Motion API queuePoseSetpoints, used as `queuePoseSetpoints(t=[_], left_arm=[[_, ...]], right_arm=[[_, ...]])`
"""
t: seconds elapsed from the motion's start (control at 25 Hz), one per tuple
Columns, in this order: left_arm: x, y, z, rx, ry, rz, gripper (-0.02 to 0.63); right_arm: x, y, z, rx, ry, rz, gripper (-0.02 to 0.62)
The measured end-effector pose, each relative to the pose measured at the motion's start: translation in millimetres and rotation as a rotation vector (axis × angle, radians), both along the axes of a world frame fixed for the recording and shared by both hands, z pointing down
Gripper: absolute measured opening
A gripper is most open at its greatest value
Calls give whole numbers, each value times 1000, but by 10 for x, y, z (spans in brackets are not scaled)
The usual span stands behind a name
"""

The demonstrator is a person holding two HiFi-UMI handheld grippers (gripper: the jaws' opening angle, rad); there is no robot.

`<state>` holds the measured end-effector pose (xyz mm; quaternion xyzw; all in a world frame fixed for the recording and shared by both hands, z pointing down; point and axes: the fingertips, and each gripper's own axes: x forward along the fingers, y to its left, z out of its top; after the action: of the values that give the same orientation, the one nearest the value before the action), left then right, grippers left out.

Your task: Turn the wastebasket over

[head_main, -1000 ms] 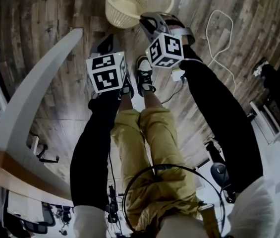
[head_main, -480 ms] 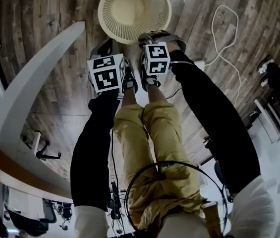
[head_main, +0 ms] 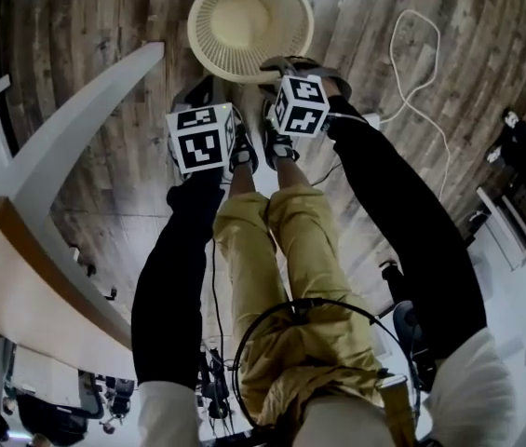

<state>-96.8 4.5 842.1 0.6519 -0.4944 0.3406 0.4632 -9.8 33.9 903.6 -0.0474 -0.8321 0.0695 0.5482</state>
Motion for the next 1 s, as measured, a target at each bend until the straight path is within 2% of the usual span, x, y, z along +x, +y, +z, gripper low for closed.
queuePoseSetpoints(t=[0.2, 0.24, 0.32, 0.44, 0.72, 1.0], left_arm=[[144, -136, -954, 58, 38, 69, 2], [162, -204, -1217, 85, 45, 84, 2], [193, -380, -1778, 152, 56, 104, 2], [233, -607, -2678, 254, 71, 119, 2], [254, -431, -4682, 430, 112, 125, 2], [351, -302, -6028, 637, 118, 60, 2]], right_arm=[[115, -443, -1170, 53, -97, 284, 137], [152, -533, -1447, 69, -113, 331, 126], [234, -741, -2047, 117, -155, 433, 34], [336, -960, -3040, 190, -248, 564, 21], [423, -662, -5156, 241, -418, 714, 20], [480, -582, -6695, 413, -579, 811, 20]])
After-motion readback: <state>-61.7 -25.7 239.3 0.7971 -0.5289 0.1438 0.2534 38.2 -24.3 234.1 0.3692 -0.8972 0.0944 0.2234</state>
